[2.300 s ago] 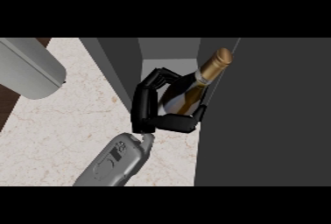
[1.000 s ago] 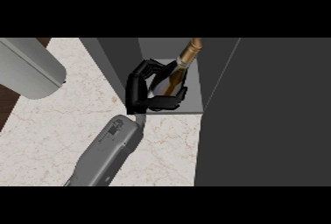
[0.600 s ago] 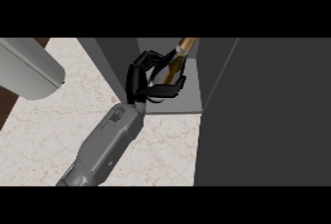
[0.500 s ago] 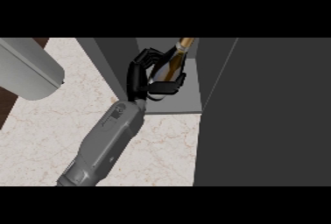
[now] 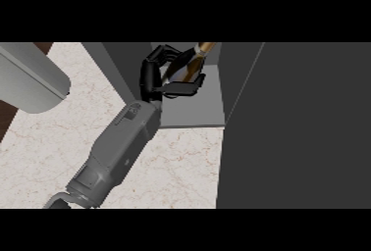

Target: Pick up the wine, place it into the cabinet and close the cabinet

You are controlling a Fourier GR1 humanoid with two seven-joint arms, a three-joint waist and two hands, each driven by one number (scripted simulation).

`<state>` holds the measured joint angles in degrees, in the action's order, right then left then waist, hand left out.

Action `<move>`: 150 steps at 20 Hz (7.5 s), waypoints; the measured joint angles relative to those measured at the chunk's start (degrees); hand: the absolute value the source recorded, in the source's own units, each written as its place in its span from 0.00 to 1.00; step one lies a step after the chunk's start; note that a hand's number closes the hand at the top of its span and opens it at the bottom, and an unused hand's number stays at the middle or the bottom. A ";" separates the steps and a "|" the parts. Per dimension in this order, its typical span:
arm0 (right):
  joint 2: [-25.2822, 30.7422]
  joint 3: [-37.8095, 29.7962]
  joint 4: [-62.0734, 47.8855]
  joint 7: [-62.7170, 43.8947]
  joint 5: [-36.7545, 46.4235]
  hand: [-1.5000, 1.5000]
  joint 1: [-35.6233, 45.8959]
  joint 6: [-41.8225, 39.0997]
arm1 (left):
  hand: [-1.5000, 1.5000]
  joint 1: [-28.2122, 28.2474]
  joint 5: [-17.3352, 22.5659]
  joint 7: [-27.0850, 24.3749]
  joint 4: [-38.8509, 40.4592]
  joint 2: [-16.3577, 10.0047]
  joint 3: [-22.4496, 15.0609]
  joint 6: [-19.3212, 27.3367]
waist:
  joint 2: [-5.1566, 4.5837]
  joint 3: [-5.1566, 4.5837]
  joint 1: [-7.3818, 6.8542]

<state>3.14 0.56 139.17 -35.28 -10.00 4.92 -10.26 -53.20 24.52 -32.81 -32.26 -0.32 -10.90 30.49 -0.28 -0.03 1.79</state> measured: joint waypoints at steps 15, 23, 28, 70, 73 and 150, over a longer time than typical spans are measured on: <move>-0.99 1.17 -0.54 1.44 -0.37 0.00 -0.64 -0.65 | 1.00 -9.23 2.61 -6.52 14.75 0.35 9.72 -3.90 | -0.28 0.11 0.90; -1.16 1.68 -0.54 1.50 -0.44 0.00 -0.78 -0.62 | 1.00 -10.52 4.32 -8.67 17.76 0.36 12.06 -6.38 | -0.08 0.35 1.37; -1.04 2.17 -0.46 1.02 -0.42 0.00 -0.22 -0.40 | 1.00 -11.38 4.40 -9.88 19.87 0.32 13.33 -7.16 | -0.21 0.31 1.64; -1.78 3.79 -1.19 2.83 -0.38 0.00 -0.27 -0.60 | 0.00 -9.87 -0.94 -16.09 25.92 0.39 13.69 -7.42 | -1.02 0.10 2.54; -1.92 4.38 -1.19 3.06 -0.19 0.00 -0.23 -0.53 | 0.00 -9.69 -0.97 -16.57 25.89 0.39 13.35 -9.01 | -0.94 0.10 2.56; 0.00 10.76 -0.18 -2.42 -1.78 1.00 -7.47 -5.06 | 0.00 64.87 6.21 -1.01 -85.59 -29.76 -33.58 7.72 | 0.52 0.03 -1.78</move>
<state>3.13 11.32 138.99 -37.70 -11.78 -2.54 -15.33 11.67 30.73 -33.82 -117.85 -30.08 -44.48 38.21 0.24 -0.01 0.02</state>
